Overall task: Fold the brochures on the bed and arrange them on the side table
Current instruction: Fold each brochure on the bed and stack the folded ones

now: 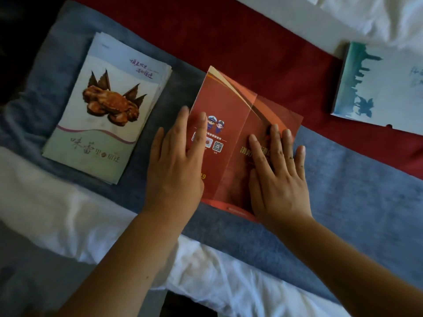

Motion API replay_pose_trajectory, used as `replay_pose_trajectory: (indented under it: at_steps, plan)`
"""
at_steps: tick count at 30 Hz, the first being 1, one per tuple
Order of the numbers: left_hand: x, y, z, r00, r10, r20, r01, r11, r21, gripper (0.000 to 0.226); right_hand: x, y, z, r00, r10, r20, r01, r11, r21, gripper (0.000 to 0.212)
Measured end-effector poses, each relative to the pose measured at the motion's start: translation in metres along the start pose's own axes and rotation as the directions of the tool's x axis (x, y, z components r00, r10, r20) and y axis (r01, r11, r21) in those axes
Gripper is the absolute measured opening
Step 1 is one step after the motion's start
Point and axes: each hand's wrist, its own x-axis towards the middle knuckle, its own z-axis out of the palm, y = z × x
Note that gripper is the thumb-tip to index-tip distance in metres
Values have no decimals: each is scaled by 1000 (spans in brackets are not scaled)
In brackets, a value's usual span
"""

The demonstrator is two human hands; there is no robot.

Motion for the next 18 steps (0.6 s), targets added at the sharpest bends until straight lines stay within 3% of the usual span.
replay_pose_trajectory:
  at_steps: [7,14,18]
  plan:
    - [-10,2,17,1000,21,10,-20,998,-62,66,2,-1,-6,1000,14,26,-15,999,37,69]
    - [-22,23,28,998,50,40,-47,997,-63,80,5,-2,-16,992,129,-13,-129,991,-38,74]
    - [-24,41,34,993,75,86,-71,996,-50,85,4,11,-22,979,198,46,-201,976,86,80]
